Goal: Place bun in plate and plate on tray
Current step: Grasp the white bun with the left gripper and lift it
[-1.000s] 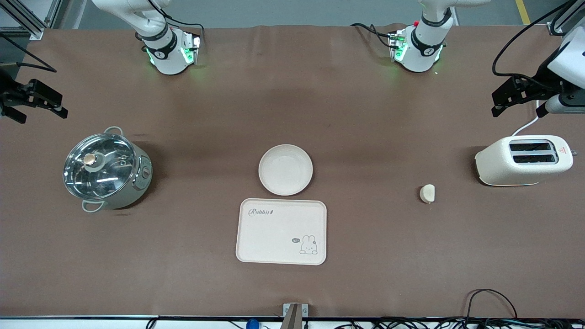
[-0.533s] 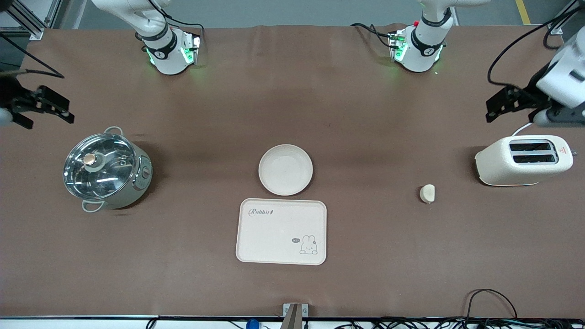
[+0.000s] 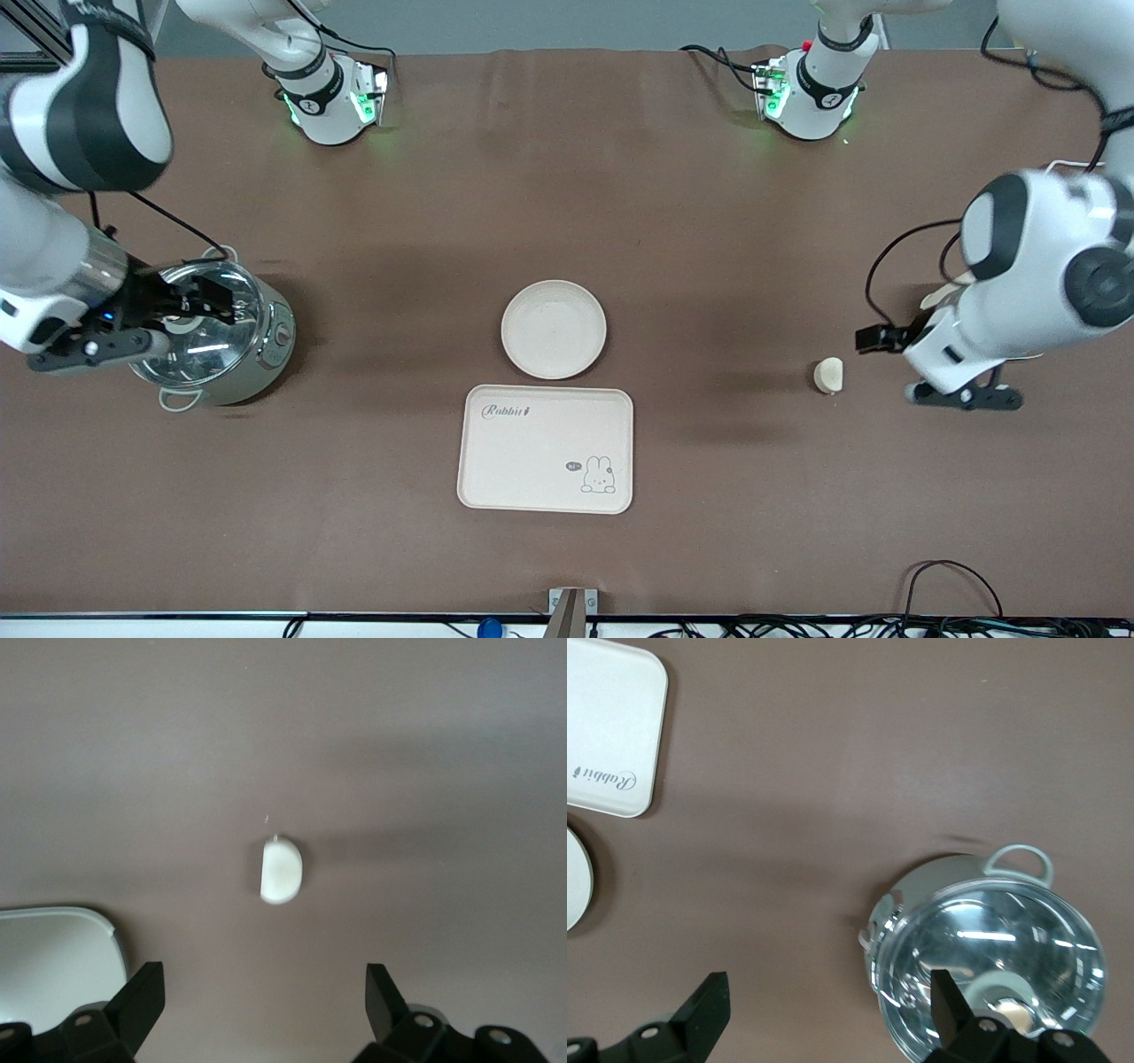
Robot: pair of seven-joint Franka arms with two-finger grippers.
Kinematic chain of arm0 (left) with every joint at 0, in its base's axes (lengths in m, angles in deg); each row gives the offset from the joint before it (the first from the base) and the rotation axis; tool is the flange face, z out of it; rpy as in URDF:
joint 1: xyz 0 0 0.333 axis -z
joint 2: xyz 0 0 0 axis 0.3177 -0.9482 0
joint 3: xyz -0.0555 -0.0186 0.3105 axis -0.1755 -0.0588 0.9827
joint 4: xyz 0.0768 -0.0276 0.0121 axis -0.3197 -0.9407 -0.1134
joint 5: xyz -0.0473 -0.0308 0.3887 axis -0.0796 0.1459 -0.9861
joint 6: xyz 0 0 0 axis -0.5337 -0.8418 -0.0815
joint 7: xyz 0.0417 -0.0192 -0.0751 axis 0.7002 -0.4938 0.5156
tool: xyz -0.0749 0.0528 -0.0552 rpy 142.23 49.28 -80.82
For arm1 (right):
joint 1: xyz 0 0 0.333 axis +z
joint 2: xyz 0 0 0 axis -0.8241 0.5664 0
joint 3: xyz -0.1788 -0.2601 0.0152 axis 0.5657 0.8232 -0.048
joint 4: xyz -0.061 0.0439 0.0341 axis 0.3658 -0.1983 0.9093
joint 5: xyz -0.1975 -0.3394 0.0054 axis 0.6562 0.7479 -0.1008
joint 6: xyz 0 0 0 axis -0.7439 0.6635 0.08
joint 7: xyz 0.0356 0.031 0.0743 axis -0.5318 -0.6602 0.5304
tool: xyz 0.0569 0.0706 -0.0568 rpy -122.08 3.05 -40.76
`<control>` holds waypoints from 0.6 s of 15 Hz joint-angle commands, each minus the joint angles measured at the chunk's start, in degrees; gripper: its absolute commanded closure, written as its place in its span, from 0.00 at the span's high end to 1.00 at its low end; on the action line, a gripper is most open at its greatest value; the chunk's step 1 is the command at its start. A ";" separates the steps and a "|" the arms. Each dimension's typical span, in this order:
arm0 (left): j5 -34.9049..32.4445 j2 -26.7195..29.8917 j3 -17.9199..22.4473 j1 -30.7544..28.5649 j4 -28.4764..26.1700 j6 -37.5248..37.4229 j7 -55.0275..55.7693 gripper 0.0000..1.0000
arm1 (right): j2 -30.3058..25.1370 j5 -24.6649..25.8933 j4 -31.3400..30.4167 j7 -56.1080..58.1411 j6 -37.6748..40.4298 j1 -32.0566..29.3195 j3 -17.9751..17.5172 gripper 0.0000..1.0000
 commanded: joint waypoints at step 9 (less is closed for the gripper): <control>-1.54 -9.28 -0.29 -1.36 -11.03 22.21 -3.26 0.96 | 11.56 -8.46 0.57 -0.23 -5.94 6.30 -0.18 0.91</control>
